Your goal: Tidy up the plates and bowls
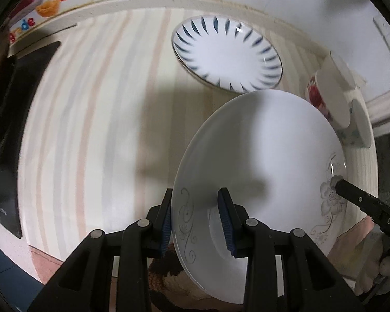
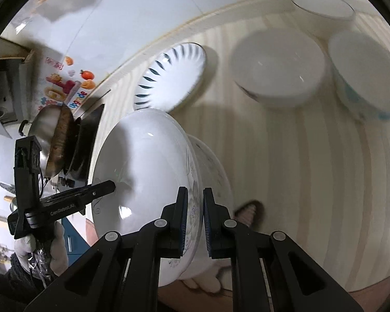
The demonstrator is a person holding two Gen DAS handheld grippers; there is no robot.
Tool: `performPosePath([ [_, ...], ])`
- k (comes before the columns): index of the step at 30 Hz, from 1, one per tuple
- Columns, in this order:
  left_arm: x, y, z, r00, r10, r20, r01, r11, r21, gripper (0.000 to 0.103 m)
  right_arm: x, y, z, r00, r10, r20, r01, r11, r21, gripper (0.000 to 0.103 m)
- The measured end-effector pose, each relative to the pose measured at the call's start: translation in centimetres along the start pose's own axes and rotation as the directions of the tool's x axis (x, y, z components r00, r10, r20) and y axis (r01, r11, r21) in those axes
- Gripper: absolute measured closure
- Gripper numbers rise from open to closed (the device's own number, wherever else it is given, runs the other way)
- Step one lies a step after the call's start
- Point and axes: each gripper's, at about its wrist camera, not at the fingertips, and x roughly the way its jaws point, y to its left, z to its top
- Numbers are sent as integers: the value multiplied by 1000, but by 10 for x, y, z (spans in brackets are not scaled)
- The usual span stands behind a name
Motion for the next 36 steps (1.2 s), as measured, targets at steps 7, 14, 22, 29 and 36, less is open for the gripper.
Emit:
performPosePath([
  [7,12,-6,2,999,38,-7,-38,999,28,72,7,-11,-8,1000,1,-25,0,1000,19,89],
  [14,18,-10,4,996,86,-9,-86,995,54,72,16,-14,-11,999,-3,-51,4,1000,31,90],
  [22,33,-8,6,992,122,-37,-120,991,57,72,25,-8,-10,996,-18,-86,20,1000,22,90],
  [29,38,-11,6,990,135,-42,-132,989,64,72,27,-3,-2,993,-45,-109,48,999,23,90],
  [36,39,-16,8,988,144,-60,-140,988,61,72,30,2,2,984,-93,-150,102,993,54,89],
])
